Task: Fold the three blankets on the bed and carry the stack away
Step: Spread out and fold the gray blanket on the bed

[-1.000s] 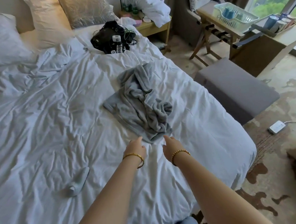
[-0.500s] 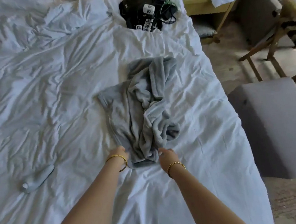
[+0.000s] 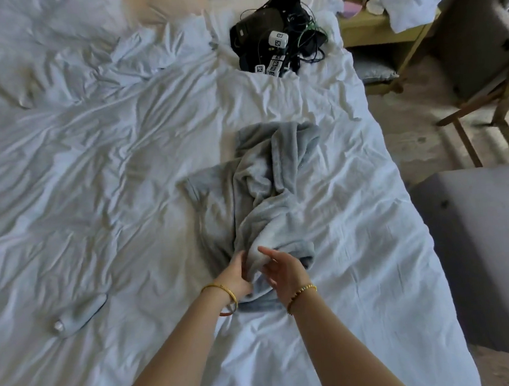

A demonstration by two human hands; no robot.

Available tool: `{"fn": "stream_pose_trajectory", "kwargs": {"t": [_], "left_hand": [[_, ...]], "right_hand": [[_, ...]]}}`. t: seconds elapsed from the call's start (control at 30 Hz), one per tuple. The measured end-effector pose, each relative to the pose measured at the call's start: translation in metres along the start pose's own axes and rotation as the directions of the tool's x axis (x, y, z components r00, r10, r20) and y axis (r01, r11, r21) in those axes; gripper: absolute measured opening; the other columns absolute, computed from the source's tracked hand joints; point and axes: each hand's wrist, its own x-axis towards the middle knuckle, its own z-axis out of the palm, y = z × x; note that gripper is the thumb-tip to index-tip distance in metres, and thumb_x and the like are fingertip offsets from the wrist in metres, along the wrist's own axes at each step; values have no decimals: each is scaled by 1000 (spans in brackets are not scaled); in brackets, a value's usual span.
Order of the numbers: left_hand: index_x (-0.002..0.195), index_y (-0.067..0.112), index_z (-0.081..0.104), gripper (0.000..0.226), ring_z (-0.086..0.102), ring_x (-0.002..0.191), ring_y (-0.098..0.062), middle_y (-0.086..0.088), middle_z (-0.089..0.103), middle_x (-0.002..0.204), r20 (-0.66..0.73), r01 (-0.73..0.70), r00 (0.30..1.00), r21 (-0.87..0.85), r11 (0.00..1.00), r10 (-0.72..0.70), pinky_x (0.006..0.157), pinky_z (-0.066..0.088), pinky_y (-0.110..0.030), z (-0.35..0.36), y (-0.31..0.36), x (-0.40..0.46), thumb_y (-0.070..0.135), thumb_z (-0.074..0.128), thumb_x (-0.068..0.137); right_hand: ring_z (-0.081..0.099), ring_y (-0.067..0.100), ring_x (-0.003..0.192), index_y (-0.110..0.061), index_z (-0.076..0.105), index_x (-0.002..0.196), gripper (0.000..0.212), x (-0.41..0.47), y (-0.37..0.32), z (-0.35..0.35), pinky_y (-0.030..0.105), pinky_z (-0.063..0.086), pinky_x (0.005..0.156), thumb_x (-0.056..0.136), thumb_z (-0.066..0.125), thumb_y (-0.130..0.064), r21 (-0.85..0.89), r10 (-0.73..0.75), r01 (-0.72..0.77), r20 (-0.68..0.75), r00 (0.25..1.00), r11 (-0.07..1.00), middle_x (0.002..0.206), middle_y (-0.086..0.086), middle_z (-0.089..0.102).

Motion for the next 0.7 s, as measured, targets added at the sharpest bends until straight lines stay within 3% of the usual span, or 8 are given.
{"fn": "stream_pose_trajectory", "kwargs": {"t": [0.07, 0.1, 0.23, 0.3, 0.37, 0.47, 0.6, 0.7], "left_hand": [[133, 27, 36, 59, 55, 74, -3, 10, 57, 97, -48, -26, 998, 22, 999, 27, 51, 43, -6, -5, 12, -10, 20, 65, 83], [125, 23, 47, 43, 59, 75, -8, 6, 61, 94, -99, -46, 994, 71, 996, 53, 53, 45, -9, -8, 18, -18, 24, 63, 85], [126, 10, 53, 34, 54, 114, -29, -14, 57, 127, -390, -118, 918, -102, 988, 69, 95, 43, -29, -38, 21, -60, 11, 39, 94], [135, 13, 47, 41, 48, 122, -29, -12, 51, 136, -424, -192, 897, -117, 974, 126, 102, 40, -33, -59, 21, -86, 12, 36, 95], [137, 14, 45, 43, 45, 125, -29, -11, 49, 138, -383, -268, 893, -36, 963, 235, 103, 37, -32, -78, 29, -116, 14, 39, 94], [122, 10, 55, 32, 51, 116, -26, -10, 58, 121, -356, -386, 856, 44, 921, 376, 94, 39, -29, -105, 44, -163, 14, 41, 93], [100, 7, 63, 24, 52, 85, -22, -11, 58, 91, -589, -491, 736, -125, 862, 334, 73, 40, -27, -149, 43, -218, 9, 41, 89], [106, 8, 62, 27, 55, 93, -28, -19, 62, 110, -696, -471, 698, -269, 840, 168, 79, 40, -29, -184, 17, -238, 10, 39, 92]], "right_hand": [[53, 16, 112, -13, 65, 113, 32, -13, -6, 15, 31, 35, 100, 94, 41, -22, 9, -34, 34, 42, 999, 999, 107, 6, 66], [52, 16, 113, -12, 63, 116, 34, -20, -9, 22, 29, 38, 96, 94, 39, -22, 3, -60, 60, 70, 996, 998, 105, 5, 67], [58, 9, 80, -12, 67, 105, 31, -53, -15, 51, 15, 46, 62, 89, 42, -1, -307, -249, 242, 15, 968, 921, 78, 3, 66], [58, 12, 79, -12, 61, 116, 34, -66, -6, 64, 12, 49, 64, 89, 44, 0, -597, -345, 288, 20, 939, 749, 90, 8, 64], [58, 22, 98, -16, 62, 111, 25, -78, 5, 81, 26, 48, 86, 89, 51, -17, -839, -405, 293, 97, 909, 458, 104, 12, 63], [46, 30, 113, -22, 60, 112, 38, -100, 22, 111, 34, 33, 97, 85, 47, -45, -985, -414, 144, 91, 906, 97, 112, 13, 58], [55, 30, 101, -8, 57, 114, 33, -133, 35, 136, 32, 43, 86, 86, 54, -26, -947, -455, 146, 0, 891, 285, 109, 14, 60], [52, 23, 85, -9, 50, 100, 17, -153, 38, 143, 34, 47, 81, 86, 55, -16, -948, -463, 107, -46, 885, 299, 94, 11, 55]]}}
